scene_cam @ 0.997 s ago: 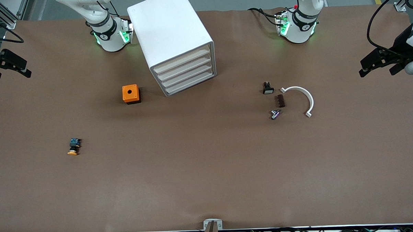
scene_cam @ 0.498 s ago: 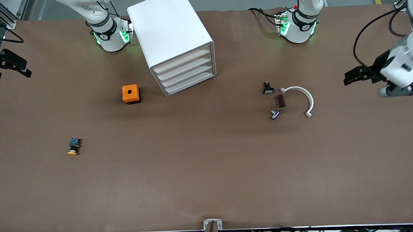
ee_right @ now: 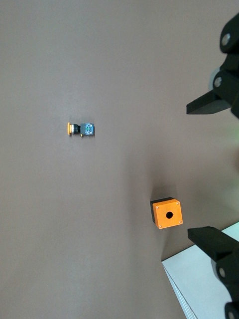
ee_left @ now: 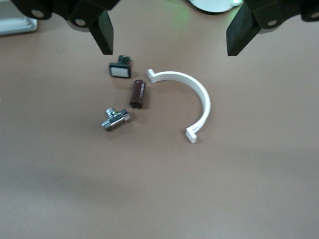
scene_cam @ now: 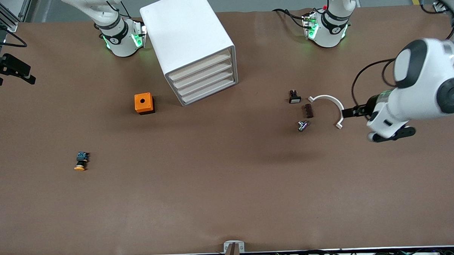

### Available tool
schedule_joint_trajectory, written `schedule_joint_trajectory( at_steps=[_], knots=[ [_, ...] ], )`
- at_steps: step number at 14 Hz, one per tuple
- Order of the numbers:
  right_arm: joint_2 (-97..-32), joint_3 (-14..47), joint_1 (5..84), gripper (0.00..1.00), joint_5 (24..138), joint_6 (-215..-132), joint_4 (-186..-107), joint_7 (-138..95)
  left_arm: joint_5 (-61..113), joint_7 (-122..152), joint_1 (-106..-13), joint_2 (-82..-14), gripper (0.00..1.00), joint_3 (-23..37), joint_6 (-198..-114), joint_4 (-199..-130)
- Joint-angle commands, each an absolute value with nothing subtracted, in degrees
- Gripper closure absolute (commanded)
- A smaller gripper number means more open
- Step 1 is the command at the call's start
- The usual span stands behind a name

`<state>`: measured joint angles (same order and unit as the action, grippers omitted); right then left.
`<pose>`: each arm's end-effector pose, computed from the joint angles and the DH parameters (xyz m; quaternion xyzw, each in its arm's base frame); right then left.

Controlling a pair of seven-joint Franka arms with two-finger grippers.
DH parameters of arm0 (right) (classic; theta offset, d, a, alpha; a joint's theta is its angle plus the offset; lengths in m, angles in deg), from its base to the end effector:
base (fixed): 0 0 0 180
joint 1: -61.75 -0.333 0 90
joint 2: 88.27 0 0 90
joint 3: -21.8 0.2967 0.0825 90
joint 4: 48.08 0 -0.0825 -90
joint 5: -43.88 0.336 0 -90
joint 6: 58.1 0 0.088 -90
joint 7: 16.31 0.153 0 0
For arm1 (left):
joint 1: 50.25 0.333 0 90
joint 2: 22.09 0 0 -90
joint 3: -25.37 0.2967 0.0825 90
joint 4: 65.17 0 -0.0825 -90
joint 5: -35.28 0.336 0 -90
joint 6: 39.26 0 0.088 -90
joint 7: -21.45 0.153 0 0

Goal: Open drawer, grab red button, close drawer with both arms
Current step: 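Reach the left gripper toward the front of the white cabinet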

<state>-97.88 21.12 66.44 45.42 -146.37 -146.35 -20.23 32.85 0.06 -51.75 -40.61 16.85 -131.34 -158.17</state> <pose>0.4511 -0.0386 0.5761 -0.9998 0.0122 0.0022 0.0147 0.5389 -0.0957 0.3703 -0.9797 -0.1017 0.1729 0.0023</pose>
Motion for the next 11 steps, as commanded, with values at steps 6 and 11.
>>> schedule_joint_trajectory(
  at_steps=[6,11],
  knots=[
    [-99.2,21.2,66.6,0.00,45.5,-146.0,-147.3,-19.9,30.5,-23.1,-59.3,-51.8,0.00,16.6,-130.3,-150.8],
    [-99.2,21.1,66.5,0.00,45.6,-146.5,-147.3,-20.1,19.7,-34.6,-63.2,-54.9,0.00,16.6,-129.8,-148.4]
  ],
)
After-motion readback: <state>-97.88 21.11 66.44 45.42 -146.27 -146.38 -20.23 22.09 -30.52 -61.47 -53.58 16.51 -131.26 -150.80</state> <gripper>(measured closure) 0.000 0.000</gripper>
